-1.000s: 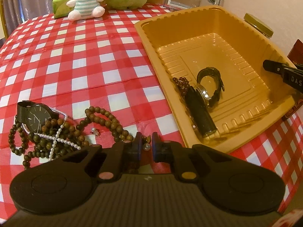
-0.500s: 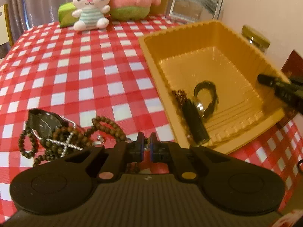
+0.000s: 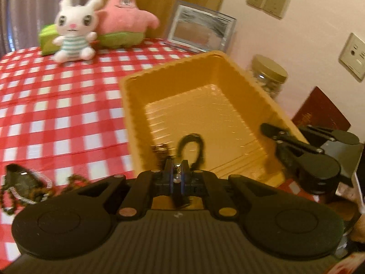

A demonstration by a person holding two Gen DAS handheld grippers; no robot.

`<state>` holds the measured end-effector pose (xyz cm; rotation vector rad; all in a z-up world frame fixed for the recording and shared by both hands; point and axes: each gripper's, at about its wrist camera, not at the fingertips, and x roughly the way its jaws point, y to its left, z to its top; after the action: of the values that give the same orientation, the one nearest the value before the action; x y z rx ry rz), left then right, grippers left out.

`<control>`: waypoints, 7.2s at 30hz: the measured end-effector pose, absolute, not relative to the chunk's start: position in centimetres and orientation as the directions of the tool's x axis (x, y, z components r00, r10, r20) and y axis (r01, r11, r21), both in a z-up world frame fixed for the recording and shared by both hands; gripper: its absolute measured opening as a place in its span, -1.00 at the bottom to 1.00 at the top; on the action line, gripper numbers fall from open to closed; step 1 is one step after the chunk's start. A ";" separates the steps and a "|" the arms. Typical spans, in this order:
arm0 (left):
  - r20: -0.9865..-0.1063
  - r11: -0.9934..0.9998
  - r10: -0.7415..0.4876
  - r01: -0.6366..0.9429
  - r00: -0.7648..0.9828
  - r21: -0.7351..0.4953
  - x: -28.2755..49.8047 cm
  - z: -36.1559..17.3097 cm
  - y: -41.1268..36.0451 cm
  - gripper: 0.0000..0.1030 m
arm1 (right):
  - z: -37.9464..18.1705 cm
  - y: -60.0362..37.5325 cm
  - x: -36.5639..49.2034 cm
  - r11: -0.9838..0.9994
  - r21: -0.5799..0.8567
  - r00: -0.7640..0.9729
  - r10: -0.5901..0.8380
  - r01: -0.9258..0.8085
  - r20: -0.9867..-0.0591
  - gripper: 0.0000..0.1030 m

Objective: Organize jewelry

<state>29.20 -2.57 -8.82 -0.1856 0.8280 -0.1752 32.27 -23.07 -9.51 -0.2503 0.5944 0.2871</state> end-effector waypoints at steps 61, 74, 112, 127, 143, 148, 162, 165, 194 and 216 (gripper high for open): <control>-0.765 0.973 0.081 -0.216 0.638 -0.077 21.1 -9.8 7.4 -0.62 | -9.6 -23.4 31.7 0.925 -0.157 0.785 0.192 -0.345 -0.588 -0.93; -0.794 0.993 0.073 -0.115 0.603 0.003 26.4 -13.7 5.7 -0.76 | -9.7 -23.7 31.9 0.928 -0.154 0.783 0.188 -0.340 -0.593 -0.93; -0.727 0.981 -0.160 0.028 0.667 -0.190 27.6 -9.0 0.3 -0.85 | -9.6 -23.7 31.8 0.927 -0.147 0.784 0.199 -0.345 -0.588 -0.93; -0.756 0.955 -0.291 0.139 0.586 -0.260 30.6 -10.7 -4.3 -0.82 | -9.4 -23.6 31.8 0.927 -0.147 0.784 0.199 -0.346 -0.587 -0.93; -0.672 0.965 -0.143 -0.047 0.727 -0.256 26.1 -6.4 3.2 -0.70 | -9.4 -23.8 32.1 0.926 -0.147 0.782 0.199 -0.347 -0.591 -0.93; -0.718 0.950 0.035 -0.245 0.695 -0.191 24.5 -7.6 9.4 -0.68 | -9.5 -23.8 32.1 0.927 -0.147 0.783 0.199 -0.346 -0.590 -0.93; -0.784 0.853 0.061 -0.440 0.618 -0.281 24.5 -11.5 16.4 -0.59 | -9.8 -23.5 32.2 0.930 -0.167 0.794 0.175 -0.328 -0.583 -0.93; -0.785 0.841 0.053 -0.451 0.618 -0.298 25.2 -11.8 16.6 -0.50 | -9.8 -23.4 32.3 0.930 -0.171 0.797 0.173 -0.326 -0.579 -0.93; -0.794 0.690 -0.030 -0.562 0.608 -0.457 27.8 -13.5 20.7 -0.54 | -9.9 -22.4 33.0 0.925 -0.180 0.798 0.176 -0.334 -0.577 -0.93; -0.660 0.834 -0.100 -0.300 0.744 -0.464 25.9 -7.4 15.1 -1.00 | -10.1 -22.3 32.8 0.924 -0.179 0.800 0.181 -0.338 -0.572 -0.93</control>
<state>25.86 15.06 -7.40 -0.5874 0.7336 0.1164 32.76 -22.31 -10.08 -0.2805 0.5811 0.2822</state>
